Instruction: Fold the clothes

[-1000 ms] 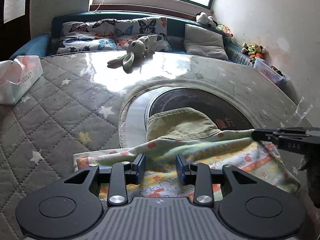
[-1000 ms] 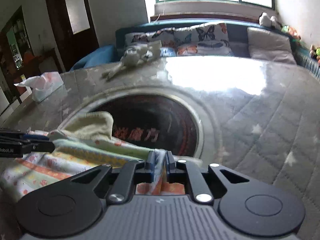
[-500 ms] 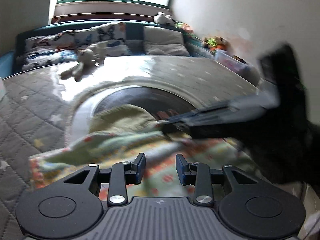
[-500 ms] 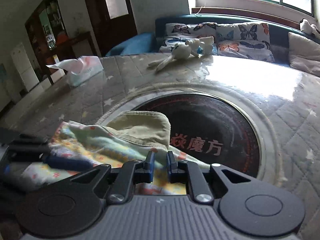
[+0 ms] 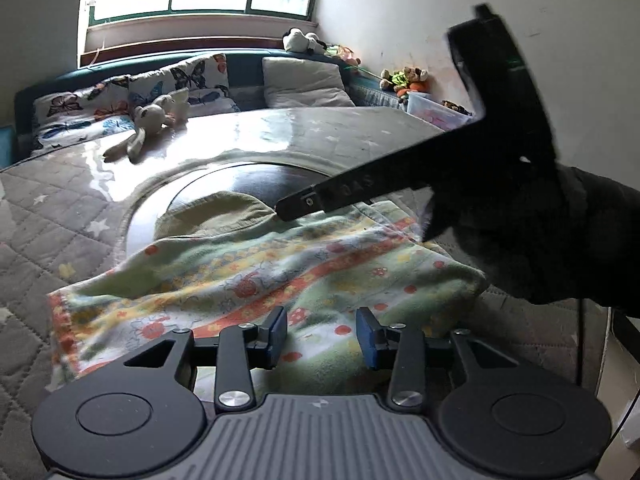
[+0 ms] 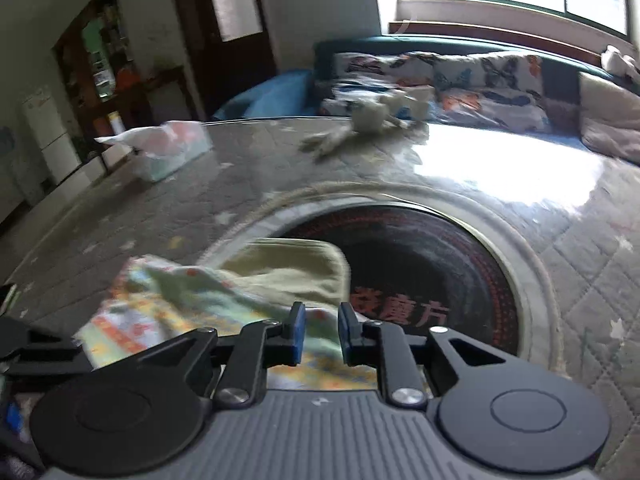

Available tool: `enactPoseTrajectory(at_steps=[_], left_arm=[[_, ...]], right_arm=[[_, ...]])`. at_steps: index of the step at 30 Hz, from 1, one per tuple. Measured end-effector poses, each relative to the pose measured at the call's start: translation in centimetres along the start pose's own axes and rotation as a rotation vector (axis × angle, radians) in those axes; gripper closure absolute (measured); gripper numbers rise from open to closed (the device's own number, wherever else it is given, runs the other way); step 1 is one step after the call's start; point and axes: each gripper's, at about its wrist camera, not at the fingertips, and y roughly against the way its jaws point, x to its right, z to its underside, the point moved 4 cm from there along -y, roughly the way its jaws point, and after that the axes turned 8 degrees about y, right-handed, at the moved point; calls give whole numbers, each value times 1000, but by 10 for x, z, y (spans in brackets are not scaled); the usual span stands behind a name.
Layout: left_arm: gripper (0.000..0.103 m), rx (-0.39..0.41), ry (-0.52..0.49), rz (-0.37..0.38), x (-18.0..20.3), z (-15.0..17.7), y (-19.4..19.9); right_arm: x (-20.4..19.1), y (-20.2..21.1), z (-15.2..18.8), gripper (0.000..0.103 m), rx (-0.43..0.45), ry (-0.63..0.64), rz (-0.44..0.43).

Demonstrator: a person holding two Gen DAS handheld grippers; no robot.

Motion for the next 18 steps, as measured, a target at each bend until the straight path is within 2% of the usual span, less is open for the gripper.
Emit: enactPoseTrajectory(at_steps=[2, 6, 12, 18], left_arm=[[61, 4, 8, -3, -2, 1, 3], [60, 0, 31, -3, -7, 7, 8], [58, 3, 55, 14, -11, 14, 17], [58, 78, 120, -56, -40, 4, 41]], right_arm=[[-10, -3, -1, 76, -13, 28, -23], [-24, -19, -2, 75, -47, 66, -37], [-23, -37, -10, 74, -57, 44, -19], [-41, -28, -20, 74, -34, 106, -53]])
